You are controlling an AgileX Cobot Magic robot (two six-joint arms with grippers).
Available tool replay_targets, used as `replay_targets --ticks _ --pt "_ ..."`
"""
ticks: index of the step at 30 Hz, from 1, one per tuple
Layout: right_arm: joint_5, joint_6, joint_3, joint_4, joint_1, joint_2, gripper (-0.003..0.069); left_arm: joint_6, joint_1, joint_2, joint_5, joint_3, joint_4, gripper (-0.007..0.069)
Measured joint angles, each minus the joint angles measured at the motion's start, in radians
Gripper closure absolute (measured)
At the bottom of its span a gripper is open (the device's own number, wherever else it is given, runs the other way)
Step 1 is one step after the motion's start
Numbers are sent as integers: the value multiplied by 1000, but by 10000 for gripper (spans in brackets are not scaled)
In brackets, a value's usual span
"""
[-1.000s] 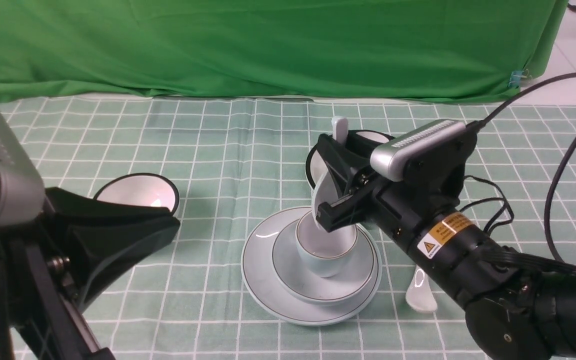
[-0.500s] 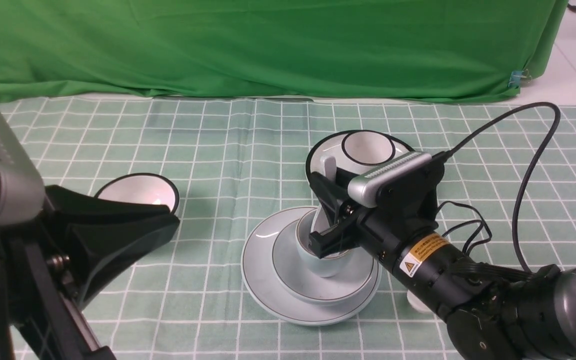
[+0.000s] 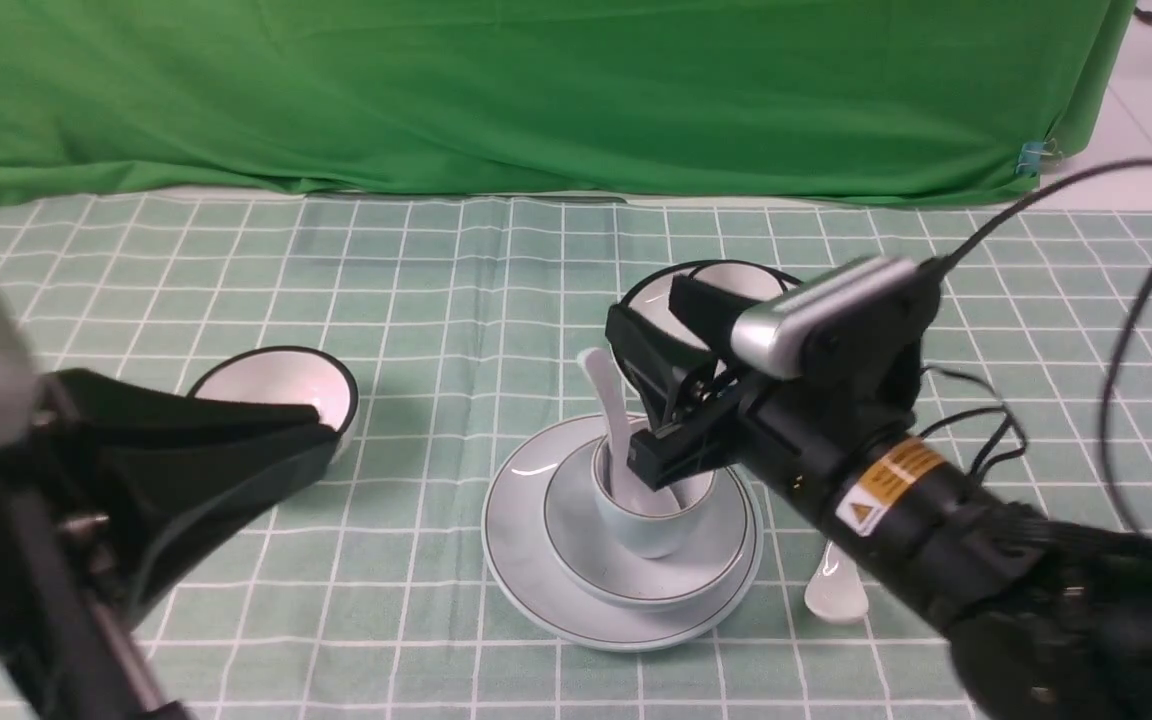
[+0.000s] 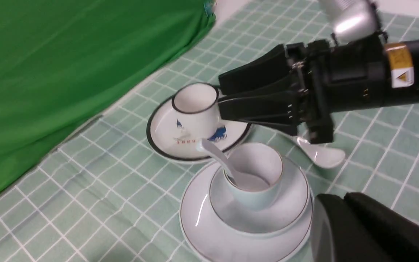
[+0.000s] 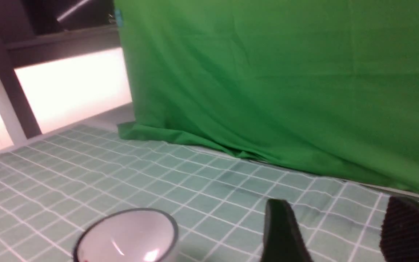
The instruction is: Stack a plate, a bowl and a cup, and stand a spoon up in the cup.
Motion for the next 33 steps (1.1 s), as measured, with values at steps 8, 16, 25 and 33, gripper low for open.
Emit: replay_targets --ticks 8,16,25,33 --pt "741 -20 2 -7 43 -422 344 -93 0 -297 -269 284 -3 615" --pt "1304 30 4 -7 49 -718 536 -96 0 -417 -424 483 -7 615" --pt "1356 35 5 -8 49 -824 523 -96 0 -420 -424 589 -7 615" --pt "1361 34 5 -49 37 -839 525 -95 0 -421 -423 616 -7 615"
